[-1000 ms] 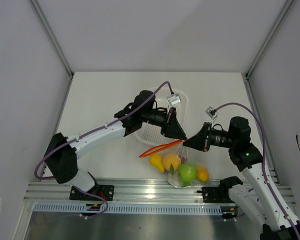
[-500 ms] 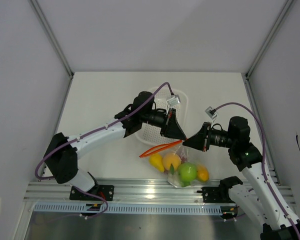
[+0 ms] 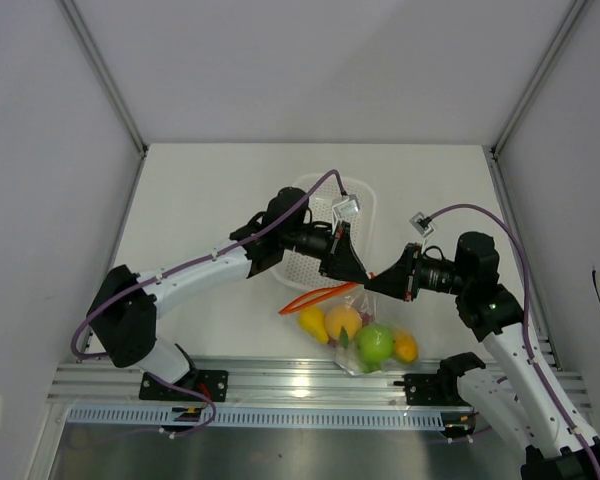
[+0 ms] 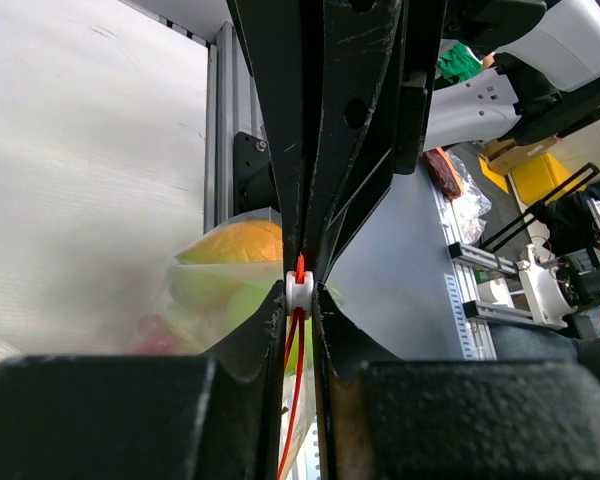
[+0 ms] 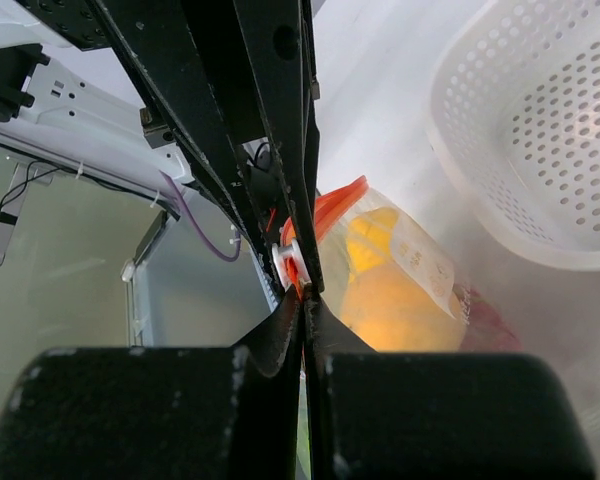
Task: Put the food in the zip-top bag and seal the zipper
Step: Zip the zipper food storage bag at the center of the board.
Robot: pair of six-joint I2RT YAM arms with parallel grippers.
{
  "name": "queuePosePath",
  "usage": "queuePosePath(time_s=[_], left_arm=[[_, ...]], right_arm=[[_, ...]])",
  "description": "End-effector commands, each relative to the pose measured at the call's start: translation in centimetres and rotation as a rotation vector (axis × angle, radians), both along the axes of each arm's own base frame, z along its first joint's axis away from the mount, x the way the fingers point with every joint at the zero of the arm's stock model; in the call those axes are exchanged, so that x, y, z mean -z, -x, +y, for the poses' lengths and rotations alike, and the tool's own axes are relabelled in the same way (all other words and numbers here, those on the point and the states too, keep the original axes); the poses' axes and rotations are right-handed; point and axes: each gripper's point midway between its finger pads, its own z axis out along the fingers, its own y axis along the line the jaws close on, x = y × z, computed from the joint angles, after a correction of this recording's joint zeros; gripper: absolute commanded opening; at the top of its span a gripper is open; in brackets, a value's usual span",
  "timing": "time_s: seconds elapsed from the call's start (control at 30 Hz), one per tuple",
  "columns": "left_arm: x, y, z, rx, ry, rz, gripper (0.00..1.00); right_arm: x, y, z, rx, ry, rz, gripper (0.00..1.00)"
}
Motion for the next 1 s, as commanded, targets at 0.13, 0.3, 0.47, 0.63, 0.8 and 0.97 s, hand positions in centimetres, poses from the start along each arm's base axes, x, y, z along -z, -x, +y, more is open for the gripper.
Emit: queuePosePath(time_s=[0.13, 0.3, 0.47, 0.63, 0.8, 0.97], left_arm=[[-1.1, 1.1, 0.6, 0.03, 0.031, -0.03, 0.01], [-1.3, 1.1, 0.6, 0.022, 0.031, -0.024, 0.01], [-1.0, 1.1, 0.6, 0.022, 0.011, -0.011, 0.01], [0.1, 1.3, 1.0, 0.017, -0.021, 0.004, 0.01], [0.8, 1.5, 1.3, 0.013, -0.035, 0.005, 0.01], [1.5, 1.9, 1.8, 0.015, -0.05, 0.012, 0.01]], right_arm=[[-1.7, -0.6, 0.1, 0.019, -0.017, -0.065, 0.0], [-1.5, -1.0, -0.1, 0.052, 0.008, -0.073, 0.0], [-2.0, -1.9, -0.7, 0.146, 0.033, -0.094, 0.0], [-2.9, -2.6, -1.2, 0.217, 0.033, -0.104, 0.0], [-2.9, -2.9, -1.7, 0.258, 0.043, -0.111, 0.0], [-2.6, -3.0, -1.7, 0.267, 0.034, -0.103, 0.0]])
